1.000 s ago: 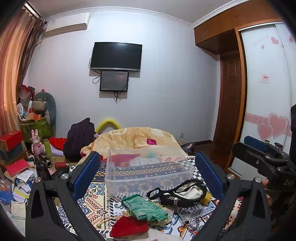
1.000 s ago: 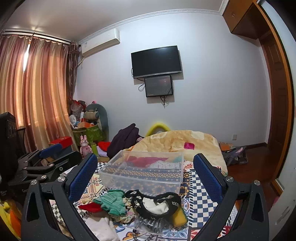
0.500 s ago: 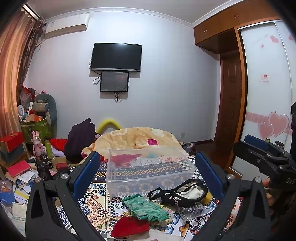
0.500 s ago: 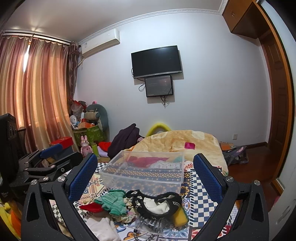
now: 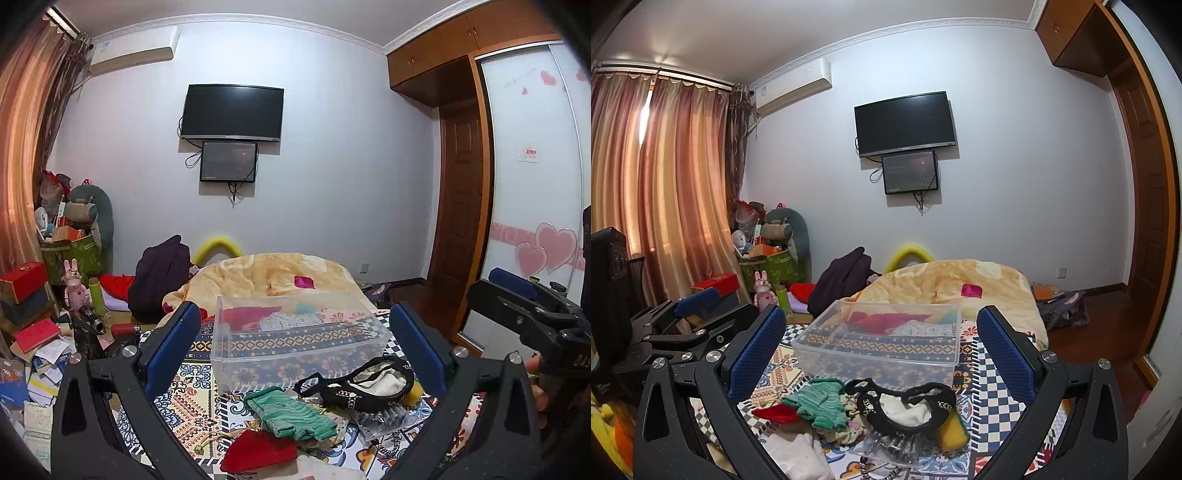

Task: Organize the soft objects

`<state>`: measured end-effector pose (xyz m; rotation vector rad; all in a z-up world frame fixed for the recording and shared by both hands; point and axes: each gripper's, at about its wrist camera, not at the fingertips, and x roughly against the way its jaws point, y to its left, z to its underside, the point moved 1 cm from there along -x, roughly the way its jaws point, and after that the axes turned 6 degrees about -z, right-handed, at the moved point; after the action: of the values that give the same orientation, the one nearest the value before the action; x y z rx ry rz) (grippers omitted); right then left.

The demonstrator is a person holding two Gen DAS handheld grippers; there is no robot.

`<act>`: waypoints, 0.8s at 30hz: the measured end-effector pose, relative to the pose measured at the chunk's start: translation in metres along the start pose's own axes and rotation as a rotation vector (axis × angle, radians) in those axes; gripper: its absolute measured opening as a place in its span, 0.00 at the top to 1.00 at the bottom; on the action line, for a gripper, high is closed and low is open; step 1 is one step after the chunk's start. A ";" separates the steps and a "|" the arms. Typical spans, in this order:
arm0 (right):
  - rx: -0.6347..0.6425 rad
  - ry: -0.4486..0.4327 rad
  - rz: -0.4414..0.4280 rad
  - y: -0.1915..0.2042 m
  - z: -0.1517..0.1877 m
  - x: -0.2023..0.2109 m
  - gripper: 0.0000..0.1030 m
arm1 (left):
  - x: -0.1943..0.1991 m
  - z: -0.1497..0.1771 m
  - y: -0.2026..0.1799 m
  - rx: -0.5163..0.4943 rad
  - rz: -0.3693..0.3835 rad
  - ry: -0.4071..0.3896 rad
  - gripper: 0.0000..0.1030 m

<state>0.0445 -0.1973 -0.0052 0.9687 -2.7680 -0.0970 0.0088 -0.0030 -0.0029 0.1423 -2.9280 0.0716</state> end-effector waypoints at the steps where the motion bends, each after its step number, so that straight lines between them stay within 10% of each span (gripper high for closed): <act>1: 0.000 -0.001 -0.001 0.000 0.000 0.000 0.00 | 0.000 0.000 0.000 0.000 -0.001 0.000 0.00; 24: 0.000 -0.005 -0.009 0.003 0.002 0.001 0.00 | 0.001 0.001 0.000 0.001 0.001 -0.004 0.00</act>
<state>0.0418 -0.1958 -0.0071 0.9818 -2.7681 -0.1012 0.0081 -0.0034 -0.0038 0.1415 -2.9319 0.0726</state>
